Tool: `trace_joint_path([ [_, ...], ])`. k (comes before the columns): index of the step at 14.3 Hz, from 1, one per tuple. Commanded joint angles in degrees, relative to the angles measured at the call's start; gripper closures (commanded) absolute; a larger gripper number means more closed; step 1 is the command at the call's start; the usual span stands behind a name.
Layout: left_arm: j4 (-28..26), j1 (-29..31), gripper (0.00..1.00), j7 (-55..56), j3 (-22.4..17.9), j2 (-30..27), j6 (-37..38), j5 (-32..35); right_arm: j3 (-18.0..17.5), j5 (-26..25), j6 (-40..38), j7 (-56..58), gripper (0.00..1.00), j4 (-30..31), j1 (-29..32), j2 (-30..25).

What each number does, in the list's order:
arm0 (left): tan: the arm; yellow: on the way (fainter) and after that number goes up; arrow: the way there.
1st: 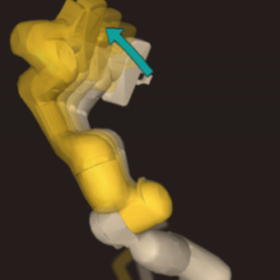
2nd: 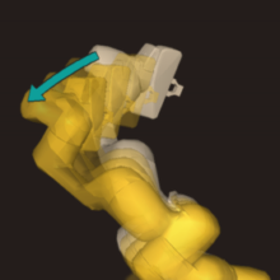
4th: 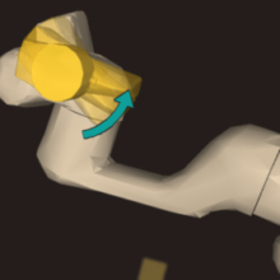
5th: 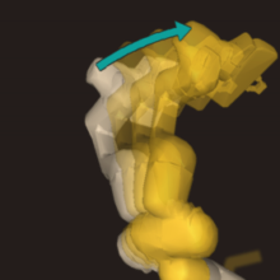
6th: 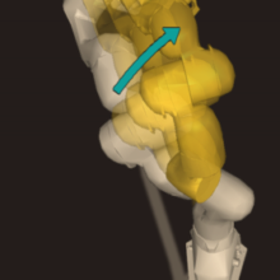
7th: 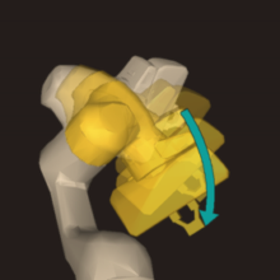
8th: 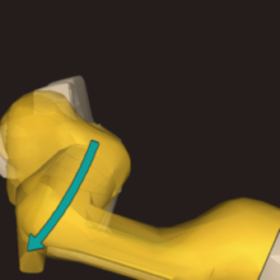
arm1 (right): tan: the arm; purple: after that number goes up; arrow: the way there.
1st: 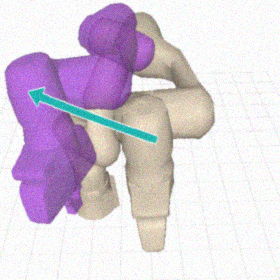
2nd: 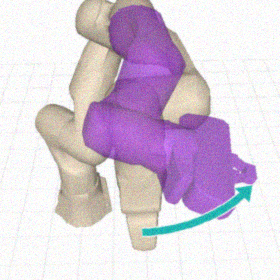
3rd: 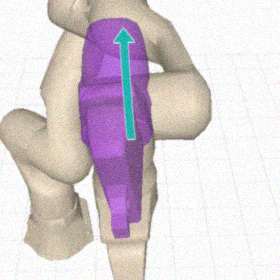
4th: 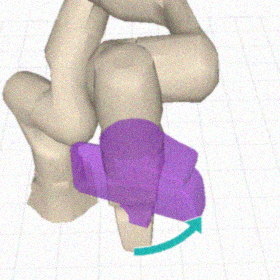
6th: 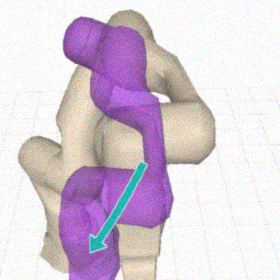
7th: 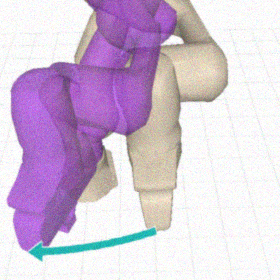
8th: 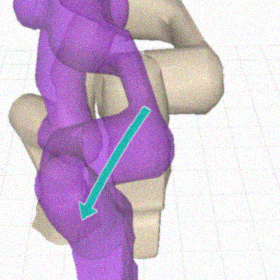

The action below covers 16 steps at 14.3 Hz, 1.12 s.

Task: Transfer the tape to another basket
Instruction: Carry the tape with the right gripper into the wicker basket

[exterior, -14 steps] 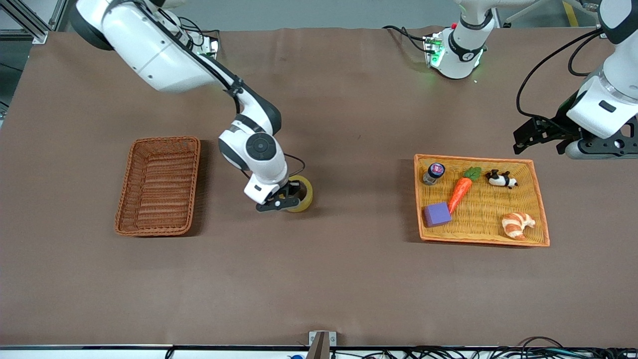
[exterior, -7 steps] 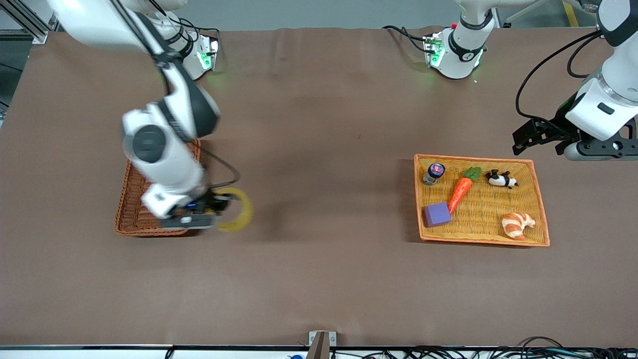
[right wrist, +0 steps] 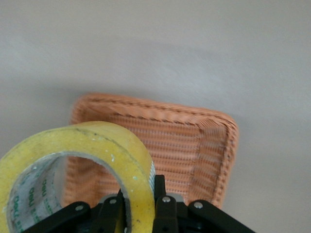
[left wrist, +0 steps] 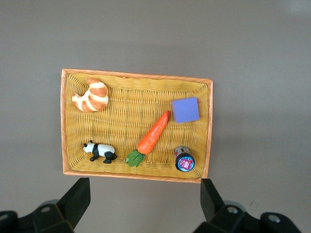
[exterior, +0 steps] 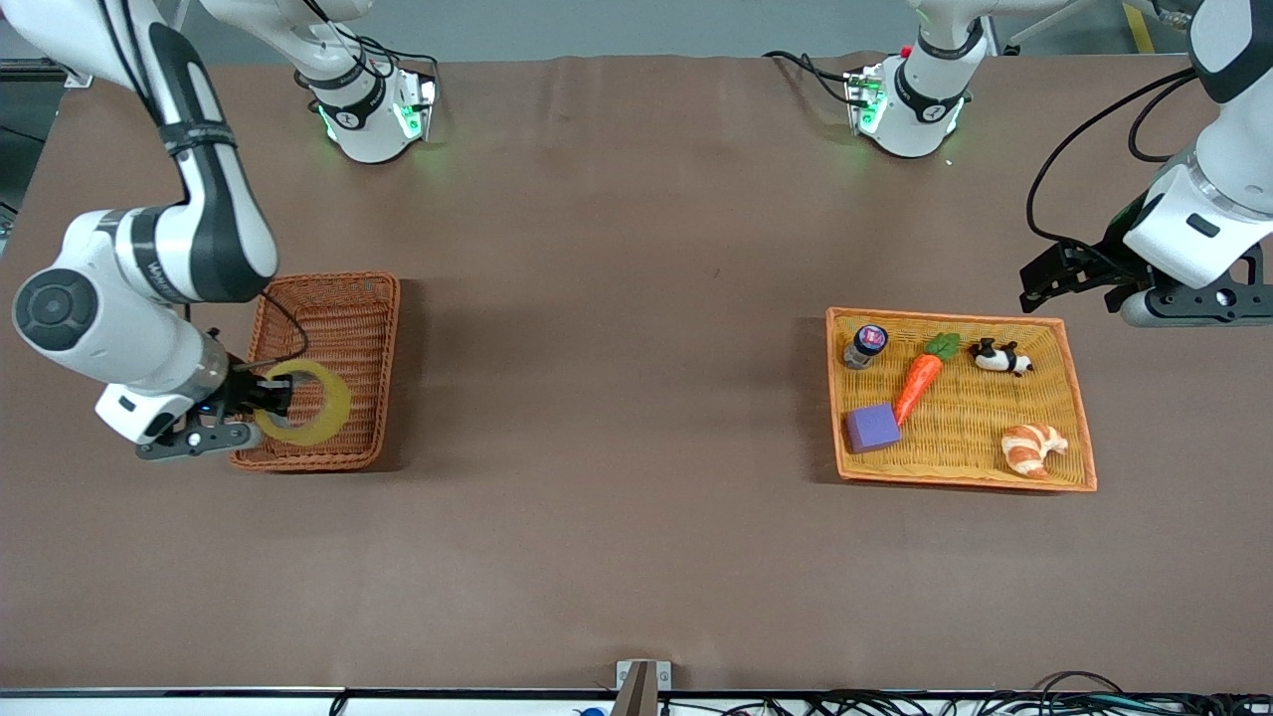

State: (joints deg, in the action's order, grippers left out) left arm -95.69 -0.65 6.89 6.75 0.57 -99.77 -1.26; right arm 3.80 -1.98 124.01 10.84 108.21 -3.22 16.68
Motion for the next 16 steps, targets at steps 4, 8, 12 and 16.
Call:
trace_joint_path([
  [4,1.38,0.30,0.00,0.58,0.28,1.01,0.71,-0.32,3.85,1.54,20.45,8.40,1.00,20.00,-0.47,-4.38],
  [8,1.38,0.30,0.00,0.58,0.28,1.10,0.71,-0.23,3.93,1.54,21.97,10.96,0.97,22.03,-0.38,-3.67],
  [12,1.38,0.39,0.00,0.58,0.28,1.10,0.71,-0.23,3.85,1.63,28.29,10.87,0.92,25.90,-0.55,-2.45],
  [16,1.38,0.30,0.00,0.58,0.28,1.19,0.63,-0.23,3.85,1.63,28.39,10.87,0.14,25.82,-0.64,-1.30],
])
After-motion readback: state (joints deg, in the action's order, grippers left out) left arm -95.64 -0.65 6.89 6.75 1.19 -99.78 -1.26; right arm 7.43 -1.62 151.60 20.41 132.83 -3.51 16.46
